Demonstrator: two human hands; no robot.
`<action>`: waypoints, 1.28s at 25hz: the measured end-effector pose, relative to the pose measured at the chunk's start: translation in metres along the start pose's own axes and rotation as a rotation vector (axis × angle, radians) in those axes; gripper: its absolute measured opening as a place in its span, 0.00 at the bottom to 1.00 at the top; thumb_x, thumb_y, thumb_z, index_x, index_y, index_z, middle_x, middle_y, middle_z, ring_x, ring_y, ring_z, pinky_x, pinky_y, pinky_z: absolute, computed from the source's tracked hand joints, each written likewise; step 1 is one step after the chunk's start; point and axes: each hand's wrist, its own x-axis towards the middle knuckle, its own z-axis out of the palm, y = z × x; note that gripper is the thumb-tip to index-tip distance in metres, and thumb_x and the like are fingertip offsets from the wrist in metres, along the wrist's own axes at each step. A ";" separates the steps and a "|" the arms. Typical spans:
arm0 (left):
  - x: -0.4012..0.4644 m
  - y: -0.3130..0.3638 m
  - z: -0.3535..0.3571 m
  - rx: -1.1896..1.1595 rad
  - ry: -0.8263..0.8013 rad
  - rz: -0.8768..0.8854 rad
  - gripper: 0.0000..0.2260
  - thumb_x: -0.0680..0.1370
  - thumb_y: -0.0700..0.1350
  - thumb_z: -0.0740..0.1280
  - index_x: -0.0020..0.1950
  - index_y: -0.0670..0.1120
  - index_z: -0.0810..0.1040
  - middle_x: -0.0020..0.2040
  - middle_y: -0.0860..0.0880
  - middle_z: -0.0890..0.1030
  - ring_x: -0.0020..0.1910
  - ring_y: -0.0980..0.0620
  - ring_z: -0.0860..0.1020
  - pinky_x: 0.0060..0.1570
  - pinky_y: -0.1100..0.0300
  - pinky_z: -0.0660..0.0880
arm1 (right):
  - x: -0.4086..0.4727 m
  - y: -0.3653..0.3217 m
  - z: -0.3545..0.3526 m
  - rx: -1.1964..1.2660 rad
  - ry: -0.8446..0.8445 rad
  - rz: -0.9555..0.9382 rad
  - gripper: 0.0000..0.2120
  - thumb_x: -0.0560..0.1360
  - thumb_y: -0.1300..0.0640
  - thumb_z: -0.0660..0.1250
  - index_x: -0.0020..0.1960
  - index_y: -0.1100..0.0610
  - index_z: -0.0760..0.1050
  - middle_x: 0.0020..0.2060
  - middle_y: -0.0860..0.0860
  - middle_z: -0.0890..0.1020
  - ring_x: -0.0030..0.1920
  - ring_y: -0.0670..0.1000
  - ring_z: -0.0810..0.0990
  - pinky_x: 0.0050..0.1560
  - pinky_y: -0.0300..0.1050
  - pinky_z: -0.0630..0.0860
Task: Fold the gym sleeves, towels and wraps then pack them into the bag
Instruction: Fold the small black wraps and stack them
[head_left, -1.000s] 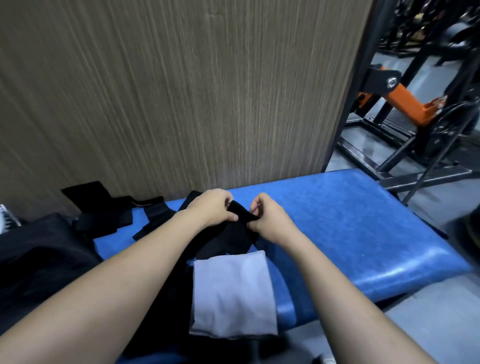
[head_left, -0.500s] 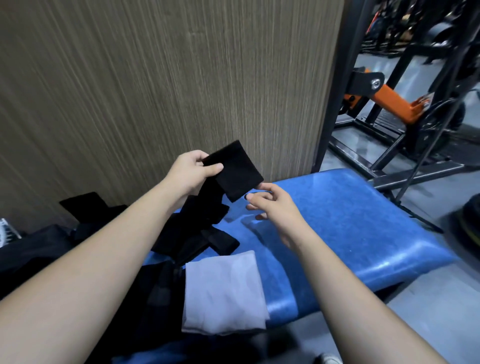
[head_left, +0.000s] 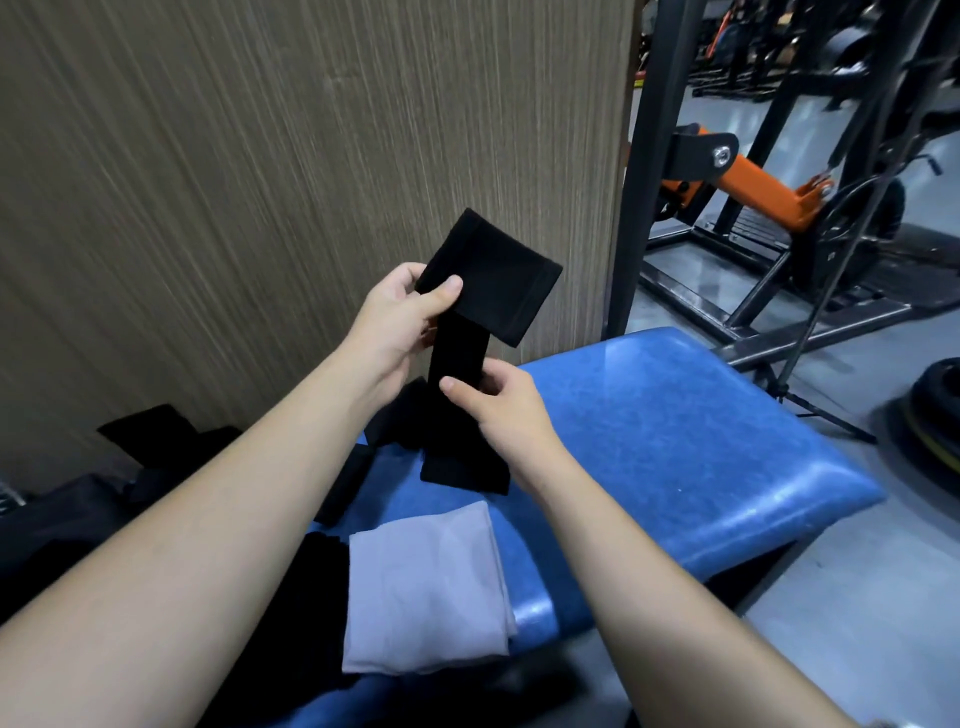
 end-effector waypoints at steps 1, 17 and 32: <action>0.000 0.003 0.001 -0.018 0.005 0.011 0.05 0.80 0.42 0.68 0.47 0.47 0.73 0.39 0.52 0.81 0.35 0.57 0.78 0.42 0.60 0.74 | 0.003 0.003 0.001 -0.050 0.044 -0.013 0.05 0.74 0.57 0.72 0.47 0.59 0.81 0.40 0.54 0.85 0.40 0.49 0.81 0.46 0.52 0.79; -0.007 0.017 -0.011 0.024 0.140 0.167 0.12 0.78 0.42 0.70 0.59 0.47 0.71 0.50 0.50 0.85 0.48 0.55 0.82 0.44 0.60 0.74 | 0.006 -0.009 -0.036 -0.232 0.151 -0.109 0.03 0.76 0.58 0.67 0.43 0.53 0.76 0.38 0.53 0.82 0.41 0.53 0.81 0.45 0.50 0.78; -0.047 -0.004 -0.019 0.436 -0.185 -0.012 0.22 0.69 0.48 0.79 0.61 0.53 0.80 0.55 0.50 0.85 0.55 0.52 0.82 0.59 0.58 0.76 | -0.016 -0.030 -0.054 -0.130 0.117 -0.292 0.05 0.77 0.60 0.67 0.44 0.51 0.76 0.33 0.41 0.79 0.34 0.44 0.75 0.40 0.44 0.71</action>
